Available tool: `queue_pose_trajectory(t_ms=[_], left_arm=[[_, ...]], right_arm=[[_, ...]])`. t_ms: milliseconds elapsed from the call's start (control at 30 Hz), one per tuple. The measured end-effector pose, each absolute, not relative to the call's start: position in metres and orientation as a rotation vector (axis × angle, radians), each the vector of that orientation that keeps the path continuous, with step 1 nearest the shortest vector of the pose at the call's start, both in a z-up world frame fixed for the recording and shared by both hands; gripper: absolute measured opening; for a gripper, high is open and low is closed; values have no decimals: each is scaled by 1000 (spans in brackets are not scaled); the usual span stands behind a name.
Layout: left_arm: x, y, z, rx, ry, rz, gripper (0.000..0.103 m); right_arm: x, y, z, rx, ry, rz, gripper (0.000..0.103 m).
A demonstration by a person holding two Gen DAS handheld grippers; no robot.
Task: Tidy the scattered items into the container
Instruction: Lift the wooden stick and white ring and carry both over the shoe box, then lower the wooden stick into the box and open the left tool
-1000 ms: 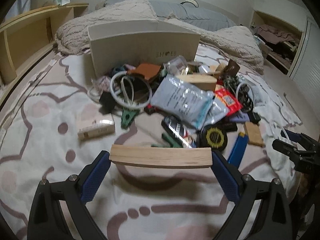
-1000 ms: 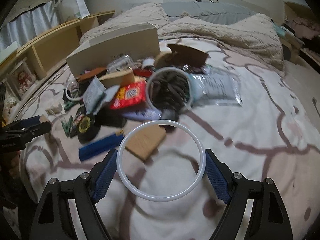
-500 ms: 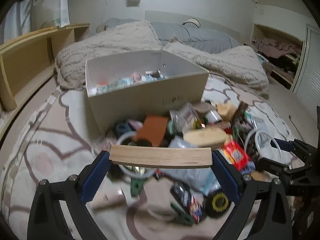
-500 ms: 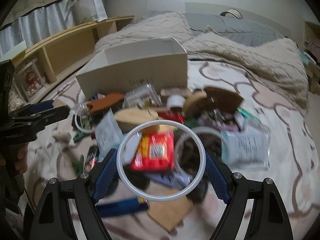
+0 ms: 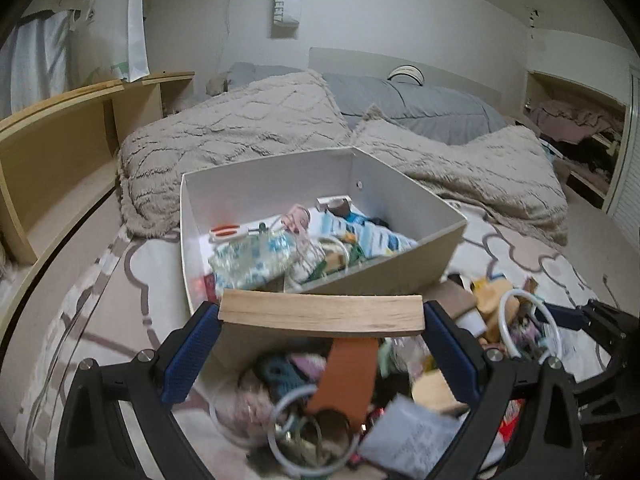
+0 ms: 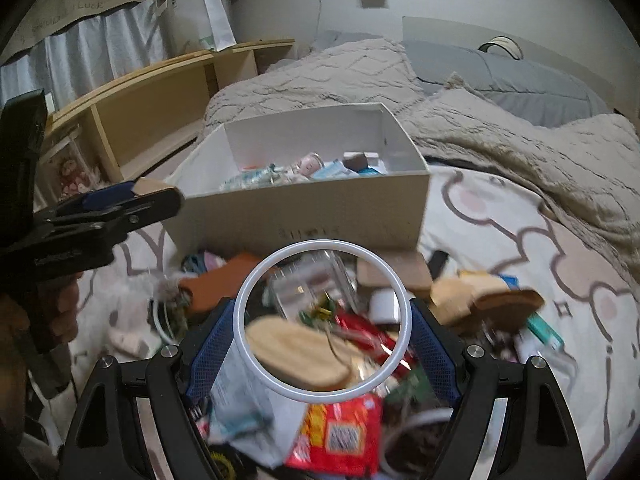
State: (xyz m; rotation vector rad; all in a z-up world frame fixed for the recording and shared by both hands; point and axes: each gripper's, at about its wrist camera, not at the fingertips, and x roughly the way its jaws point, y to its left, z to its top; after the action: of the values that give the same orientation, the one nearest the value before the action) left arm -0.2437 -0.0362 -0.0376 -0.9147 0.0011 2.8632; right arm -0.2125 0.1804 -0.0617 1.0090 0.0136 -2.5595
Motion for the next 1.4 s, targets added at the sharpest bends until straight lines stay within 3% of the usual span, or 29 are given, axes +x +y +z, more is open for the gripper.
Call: queue_pose_trajectory(t_ms=[333, 1033, 1400], left_arm=[[-302, -30, -29, -955, -2, 2866, 100], [-427, -45, -31, -1337, -36, 2836, 100], [-462, -76, -39, -1456, -192, 2865, 100]], right_arm=[[-258, 156, -48, 998, 69, -2541, 85], [-323, 144, -37, 1030, 104, -2527, 85], [-331, 133, -37, 1039, 155, -2508, 85]])
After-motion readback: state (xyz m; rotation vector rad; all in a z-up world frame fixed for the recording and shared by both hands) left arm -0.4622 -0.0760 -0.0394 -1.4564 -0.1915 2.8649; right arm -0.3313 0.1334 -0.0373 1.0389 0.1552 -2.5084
